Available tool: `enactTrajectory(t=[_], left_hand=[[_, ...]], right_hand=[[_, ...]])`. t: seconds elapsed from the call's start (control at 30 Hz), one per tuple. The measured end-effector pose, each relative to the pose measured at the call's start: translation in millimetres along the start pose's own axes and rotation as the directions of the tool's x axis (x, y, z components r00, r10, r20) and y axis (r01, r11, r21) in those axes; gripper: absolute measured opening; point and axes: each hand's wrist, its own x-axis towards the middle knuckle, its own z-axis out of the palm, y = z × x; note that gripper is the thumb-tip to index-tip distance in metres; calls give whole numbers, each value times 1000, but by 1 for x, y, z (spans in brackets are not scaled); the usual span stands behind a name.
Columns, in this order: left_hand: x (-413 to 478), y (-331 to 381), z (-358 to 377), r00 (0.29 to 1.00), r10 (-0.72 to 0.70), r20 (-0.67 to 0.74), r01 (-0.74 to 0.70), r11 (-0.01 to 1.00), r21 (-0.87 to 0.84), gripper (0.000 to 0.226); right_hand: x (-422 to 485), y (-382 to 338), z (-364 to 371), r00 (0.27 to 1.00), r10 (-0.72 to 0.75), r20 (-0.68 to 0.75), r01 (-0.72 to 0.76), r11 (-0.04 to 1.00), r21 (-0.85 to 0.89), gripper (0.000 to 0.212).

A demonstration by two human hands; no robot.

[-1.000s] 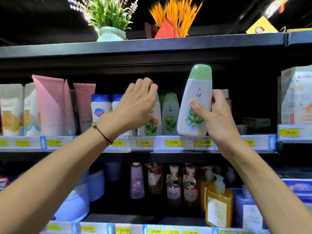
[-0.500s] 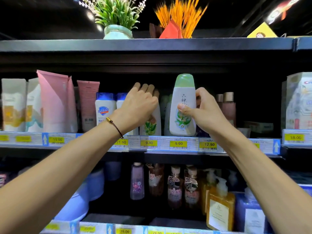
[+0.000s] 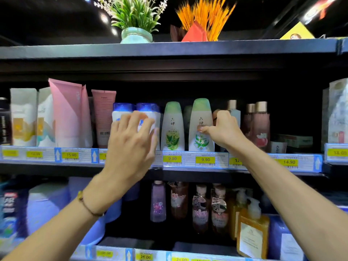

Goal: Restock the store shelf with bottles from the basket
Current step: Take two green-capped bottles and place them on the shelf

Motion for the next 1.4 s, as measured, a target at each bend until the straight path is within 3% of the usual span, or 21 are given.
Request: enactTrajectory(t=[0.17,0.53,0.63,0.77,0.87,1.0,1.23,1.33,1.4], left_hand=[[-55,1,2,993,-74,89,80,994,-69,30],[-76,1,19,997,-75,27,77,992,-101,39],[-75,2,17,996,-76,47,80,993,-82,40],[-74,7,12,991,-96,89,102,993,-65,41],[-71,7,3,982,-93,165,104,993,-58,40],[-68,-10,-22,955,-58,292,61,998,-3,48],[-136,-96,-109,909,-255,329,156,941,299,47],[-199,-145,-159,844,-372,387,200,887,416,44],[-251,-177,-196,768,-466,439,221,836,502,44]], right_hand=[[0,0,1,999,29,31,-28,998,-58,34],[-12,-8,-5,990,11,141,15,984,-177,30],[-24,-8,-10,991,-2,135,33,972,-233,39],[-50,-10,-12,975,-221,34,208,841,-500,44],[-69,-7,0,893,-446,52,390,712,-584,44],[-94,-17,31,838,-528,135,512,678,-528,61],[-161,-71,98,715,-661,226,695,640,-327,59],[-201,-103,146,638,-734,233,767,634,-99,59],[-232,-122,185,624,-753,207,761,646,59,56]])
